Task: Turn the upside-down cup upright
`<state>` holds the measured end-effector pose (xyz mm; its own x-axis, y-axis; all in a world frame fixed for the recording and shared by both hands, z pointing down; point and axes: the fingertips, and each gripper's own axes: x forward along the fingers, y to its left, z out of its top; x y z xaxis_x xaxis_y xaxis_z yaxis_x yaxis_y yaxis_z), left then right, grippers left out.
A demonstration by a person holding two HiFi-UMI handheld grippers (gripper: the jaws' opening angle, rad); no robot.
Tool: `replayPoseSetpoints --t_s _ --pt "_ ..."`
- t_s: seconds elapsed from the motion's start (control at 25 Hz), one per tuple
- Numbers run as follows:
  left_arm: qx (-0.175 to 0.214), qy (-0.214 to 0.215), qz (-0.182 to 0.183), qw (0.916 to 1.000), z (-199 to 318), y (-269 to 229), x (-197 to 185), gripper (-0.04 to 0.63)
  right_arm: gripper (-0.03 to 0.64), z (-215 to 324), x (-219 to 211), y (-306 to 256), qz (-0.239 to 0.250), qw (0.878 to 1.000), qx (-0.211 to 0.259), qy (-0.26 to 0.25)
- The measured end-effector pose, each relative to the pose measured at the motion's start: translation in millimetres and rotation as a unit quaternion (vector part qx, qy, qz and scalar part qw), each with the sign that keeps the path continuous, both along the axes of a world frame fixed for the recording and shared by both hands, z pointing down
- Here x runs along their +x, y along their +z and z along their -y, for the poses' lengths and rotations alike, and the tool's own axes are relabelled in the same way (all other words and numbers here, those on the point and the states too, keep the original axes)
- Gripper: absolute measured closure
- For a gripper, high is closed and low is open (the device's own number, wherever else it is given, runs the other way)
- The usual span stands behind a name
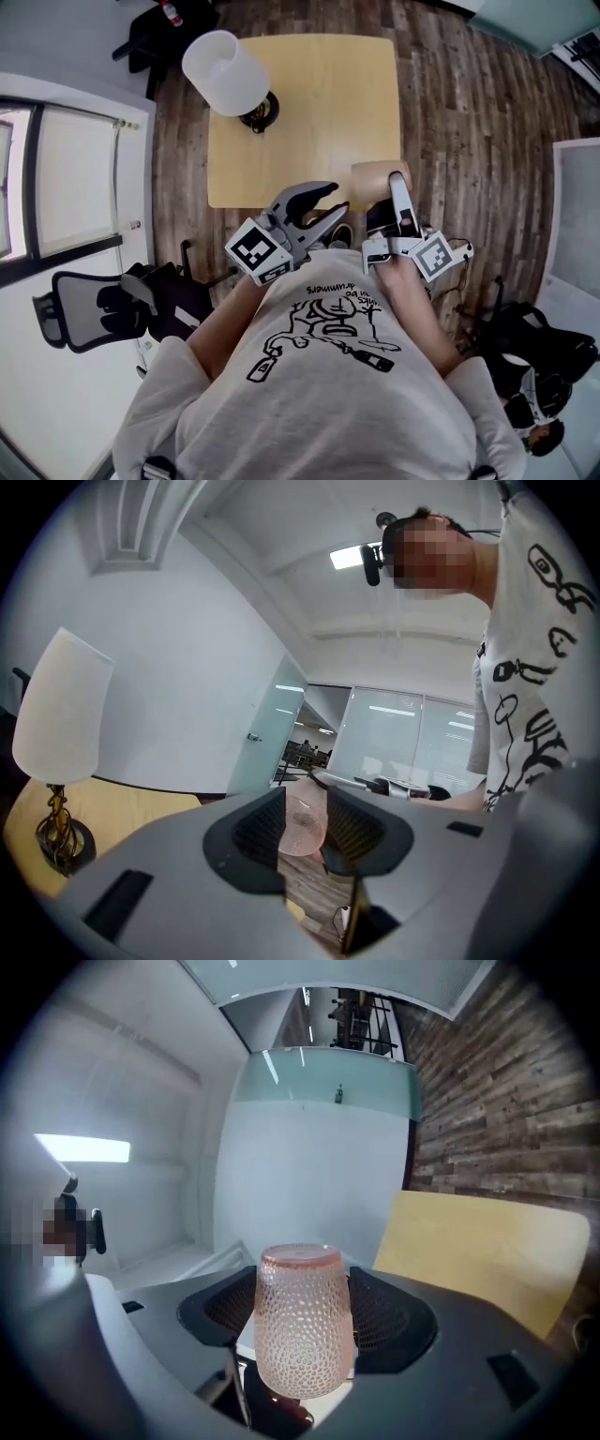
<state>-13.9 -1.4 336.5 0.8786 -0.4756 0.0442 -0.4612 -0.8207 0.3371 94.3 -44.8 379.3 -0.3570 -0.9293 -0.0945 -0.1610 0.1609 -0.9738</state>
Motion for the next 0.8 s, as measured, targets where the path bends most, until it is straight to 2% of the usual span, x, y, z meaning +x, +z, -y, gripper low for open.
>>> replayPoseSetpoints --t_s 0.2,0.48,0.56,0.64,0.8 --pt "-0.042 0.029 -0.018 0.9986 -1.3 15.1 14.7 0.454 0.296 -5.1 -3.3 -0.3 0.033 0.999 0.007 0.002" --pt "-0.064 0.059 -0.052 0.9949 -3.4 11.2 33.5 0.459 0.296 -10.6 -5.8 0.0 0.066 0.998 0.006 0.011" --pt "-0.073 0.067 -0.058 0.9934 -5.4 11.2 36.7 0.483 0.296 -12.3 -5.3 0.1 0.069 0.997 0.011 0.015" --pt "-0.082 0.077 -0.068 0.9914 -9.1 10.3 38.2 0.536 0.296 -15.3 -4.7 -0.8 0.070 0.997 0.019 0.020" --pt "-0.111 0.095 -0.106 0.9835 -14.5 4.7 40.0 0.562 0.296 -19.6 -3.7 -7.5 0.073 0.996 0.042 0.025"
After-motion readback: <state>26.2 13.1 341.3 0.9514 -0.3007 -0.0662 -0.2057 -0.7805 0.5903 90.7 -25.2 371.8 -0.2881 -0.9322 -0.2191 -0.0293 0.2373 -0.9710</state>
